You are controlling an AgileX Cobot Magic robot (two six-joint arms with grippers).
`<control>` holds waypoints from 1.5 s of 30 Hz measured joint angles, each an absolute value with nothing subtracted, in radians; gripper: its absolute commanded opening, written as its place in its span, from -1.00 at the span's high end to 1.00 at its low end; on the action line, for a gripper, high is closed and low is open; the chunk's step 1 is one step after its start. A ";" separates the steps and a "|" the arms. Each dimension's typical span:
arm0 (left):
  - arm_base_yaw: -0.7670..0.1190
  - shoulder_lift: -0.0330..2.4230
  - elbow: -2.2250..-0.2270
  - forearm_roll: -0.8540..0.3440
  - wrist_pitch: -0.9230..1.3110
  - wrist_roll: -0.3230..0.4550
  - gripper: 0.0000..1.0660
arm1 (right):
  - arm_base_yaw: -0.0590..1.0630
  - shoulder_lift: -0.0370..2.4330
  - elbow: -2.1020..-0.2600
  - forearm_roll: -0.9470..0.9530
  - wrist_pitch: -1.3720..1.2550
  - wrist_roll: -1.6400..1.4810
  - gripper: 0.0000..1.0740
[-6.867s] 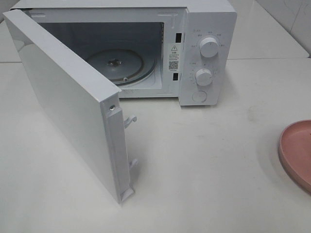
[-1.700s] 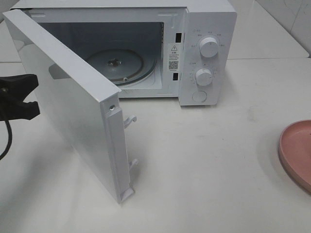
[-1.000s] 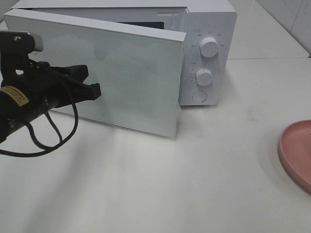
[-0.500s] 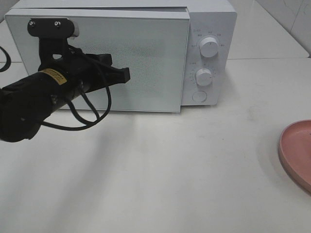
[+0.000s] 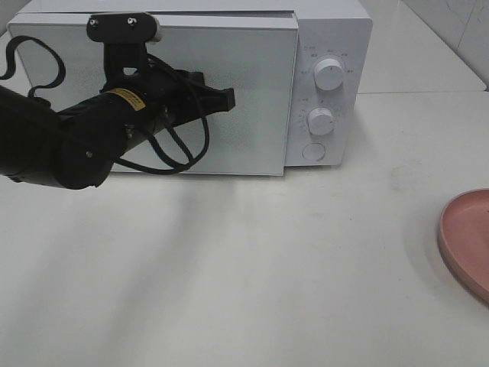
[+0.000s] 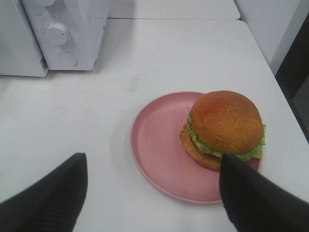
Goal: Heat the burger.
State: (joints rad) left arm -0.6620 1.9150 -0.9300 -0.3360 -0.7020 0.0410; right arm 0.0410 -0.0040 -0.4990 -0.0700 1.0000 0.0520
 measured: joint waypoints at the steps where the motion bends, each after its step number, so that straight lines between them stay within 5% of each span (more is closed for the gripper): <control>1: -0.665 1.921 -0.941 -0.333 -0.691 0.041 1.00 | 0.041 -0.004 -0.499 -0.070 1.000 0.052 -0.37; 24: -0.680 1.991 -1.101 -0.355 -0.498 0.124 1.00 | 0.041 -0.004 -0.499 -0.070 1.000 0.052 -0.37; 35: -0.744 1.852 -0.936 -0.387 -0.394 0.126 0.91 | 0.041 -0.004 -0.499 -0.070 1.000 0.052 -0.37; 37: -0.750 1.811 -0.910 -0.413 -0.306 0.126 0.55 | 0.041 -0.004 -0.499 -0.070 1.000 0.052 -0.37; 38: -0.750 1.811 -0.910 -0.413 -0.306 0.126 0.55 | 0.041 -0.004 -0.499 -0.070 1.000 0.052 -0.37; 39: -0.750 1.784 -0.900 -0.444 -0.227 0.126 0.14 | 0.041 -0.004 -0.499 -0.070 1.000 0.052 -0.37; 40: -0.750 1.784 -0.900 -0.444 -0.227 0.126 0.14 | 0.041 -0.004 -0.499 -0.070 1.000 0.052 -0.37; 41: -0.749 1.762 -0.897 -0.464 -0.155 0.126 -0.42 | 0.041 -0.004 -0.499 -0.070 1.000 0.052 -0.37; 42: -0.748 1.753 -0.897 -0.468 -0.117 0.126 -0.63 | 0.041 -0.004 -0.499 -0.070 1.000 0.052 -0.37; 45: -0.748 1.740 -0.897 -0.468 -0.048 0.126 -0.89 | 0.041 -0.004 -0.499 -0.070 1.000 0.052 -0.37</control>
